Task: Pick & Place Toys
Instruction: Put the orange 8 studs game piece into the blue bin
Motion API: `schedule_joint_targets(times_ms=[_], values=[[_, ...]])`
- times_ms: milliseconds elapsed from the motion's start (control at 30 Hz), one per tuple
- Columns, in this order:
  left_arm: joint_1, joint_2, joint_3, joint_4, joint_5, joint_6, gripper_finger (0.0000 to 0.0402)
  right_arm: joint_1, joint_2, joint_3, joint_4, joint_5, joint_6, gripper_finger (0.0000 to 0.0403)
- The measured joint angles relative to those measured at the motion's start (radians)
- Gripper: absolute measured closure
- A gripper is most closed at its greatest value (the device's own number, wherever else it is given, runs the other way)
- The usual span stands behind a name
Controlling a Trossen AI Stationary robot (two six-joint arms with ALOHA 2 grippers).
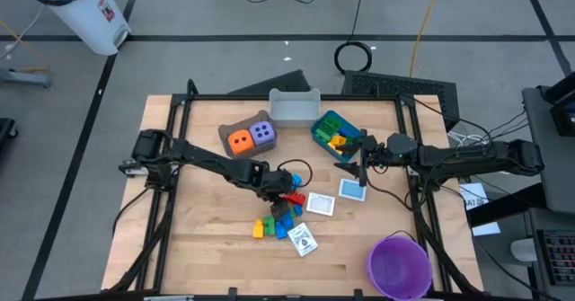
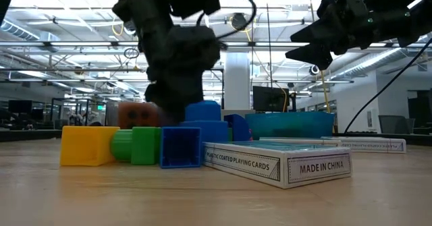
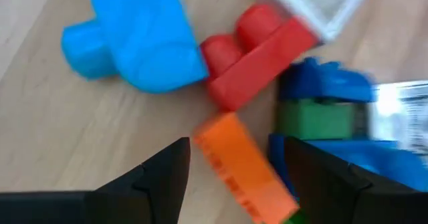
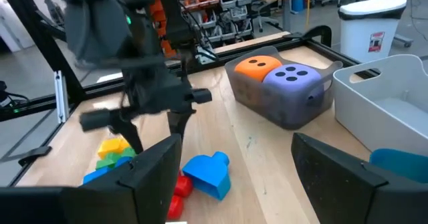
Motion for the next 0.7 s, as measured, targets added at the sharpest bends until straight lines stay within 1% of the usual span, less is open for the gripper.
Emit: schedule_joint_targets(times_ms=[167, 300, 500, 700], values=[[0.006, 0.02, 0.0, -0.04, -0.012, -0.026, 0.0152, 0.0, 0.0, 0.0, 0.0, 0.0, 0.0, 0.0124], [0.004, 0.023, 0.0, -0.111, -0.013, -0.023, 0.0151, 0.0, 0.0, 0.0, -0.002, 0.0, 0.0, 0.0124], [0.004, 0.023, 0.0, -0.192, -0.066, -0.021, 0.0151, 0.0, 0.0, 0.0, -0.002, 0.001, -0.002, 0.0124], [0.004, 0.023, 0.0, -0.233, -0.079, 0.022, 0.0151, 0.0, 0.0, 0.0, -0.003, 0.001, -0.004, 0.0124]])
